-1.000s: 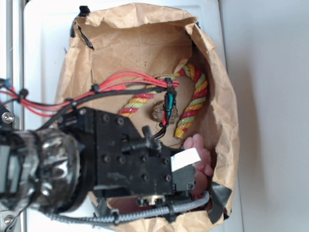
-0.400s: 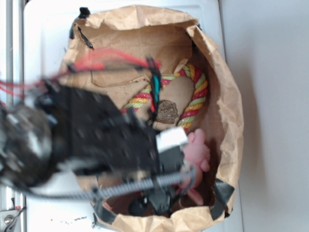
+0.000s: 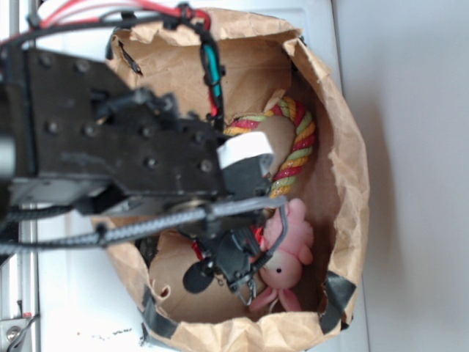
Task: Grab the red paper.
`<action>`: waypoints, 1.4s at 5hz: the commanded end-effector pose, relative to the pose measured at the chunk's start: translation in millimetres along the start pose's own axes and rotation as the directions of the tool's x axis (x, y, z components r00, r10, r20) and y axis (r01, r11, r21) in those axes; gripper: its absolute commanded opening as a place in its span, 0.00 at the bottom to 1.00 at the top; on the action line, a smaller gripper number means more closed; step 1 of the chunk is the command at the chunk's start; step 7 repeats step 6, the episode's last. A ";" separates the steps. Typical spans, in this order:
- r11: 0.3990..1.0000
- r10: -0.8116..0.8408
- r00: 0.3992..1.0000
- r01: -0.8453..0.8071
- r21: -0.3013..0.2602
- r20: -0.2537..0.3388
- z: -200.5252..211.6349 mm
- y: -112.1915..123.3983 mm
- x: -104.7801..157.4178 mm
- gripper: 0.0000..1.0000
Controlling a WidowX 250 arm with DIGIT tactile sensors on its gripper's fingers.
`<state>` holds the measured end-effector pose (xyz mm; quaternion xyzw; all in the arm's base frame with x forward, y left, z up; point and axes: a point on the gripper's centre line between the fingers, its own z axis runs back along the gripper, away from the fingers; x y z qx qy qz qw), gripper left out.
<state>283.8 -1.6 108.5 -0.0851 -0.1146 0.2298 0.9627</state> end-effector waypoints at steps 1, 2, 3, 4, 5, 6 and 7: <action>0.970 -0.240 0.971 0.239 0.047 0.012 58.5 -0.2 18.5 0.00; 0.947 -0.303 0.951 0.293 0.134 0.059 72.9 -2.7 18.4 0.00; 0.941 -0.291 0.953 0.269 0.204 0.085 79.1 -5.0 13.8 0.00; 0.945 -0.272 0.958 0.247 0.213 0.094 84.6 -6.0 9.8 0.00; 0.947 -0.266 0.959 0.240 0.215 0.101 85.7 -7.7 6.8 0.00; 0.944 -0.262 0.959 0.231 0.237 0.110 86.8 -10.8 2.0 0.00; 0.944 -0.262 0.959 0.231 0.237 0.110 86.8 -10.8 2.0 0.00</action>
